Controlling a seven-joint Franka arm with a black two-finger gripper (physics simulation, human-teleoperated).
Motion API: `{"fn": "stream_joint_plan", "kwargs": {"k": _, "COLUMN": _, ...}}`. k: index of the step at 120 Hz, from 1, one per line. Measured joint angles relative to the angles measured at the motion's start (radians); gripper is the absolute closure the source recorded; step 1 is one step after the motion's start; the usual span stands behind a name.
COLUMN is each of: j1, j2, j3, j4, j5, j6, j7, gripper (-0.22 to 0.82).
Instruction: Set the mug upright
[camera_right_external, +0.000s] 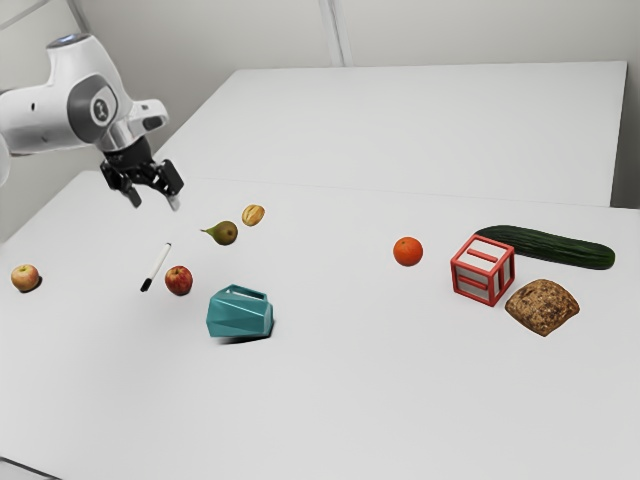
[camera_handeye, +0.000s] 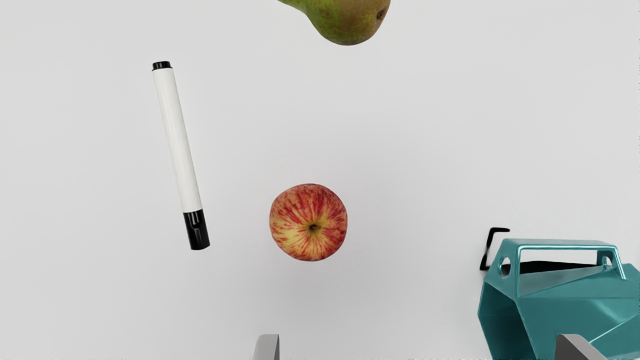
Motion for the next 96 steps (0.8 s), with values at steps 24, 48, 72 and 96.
{"fn": "stream_joint_plan", "kwargs": {"k": 24, "j1": 0.005, "j2": -0.038, "j3": -0.002, "j4": -0.127, "j5": -0.055, "j6": 0.054, "j7": 0.021, "gripper": 0.00}}
{"fn": "stream_joint_plan", "kwargs": {"k": 48, "j1": 0.025, "j2": -0.037, "j3": -0.002, "j4": -0.246, "j5": -0.258, "j6": 0.087, "j7": 0.080, "gripper": 0.00}}
{"fn": "stream_joint_plan", "kwargs": {"k": 72, "j1": 0.023, "j2": -0.002, "j3": 0.011, "j4": -0.290, "j5": -0.447, "j6": 0.064, "j7": 0.168, "gripper": 0.00}}
{"fn": "stream_joint_plan", "kwargs": {"k": 96, "j1": 0.029, "j2": 0.049, "j3": 0.017, "j4": -0.307, "j5": -0.588, "j6": 0.035, "j7": 0.251, "gripper": 0.00}}
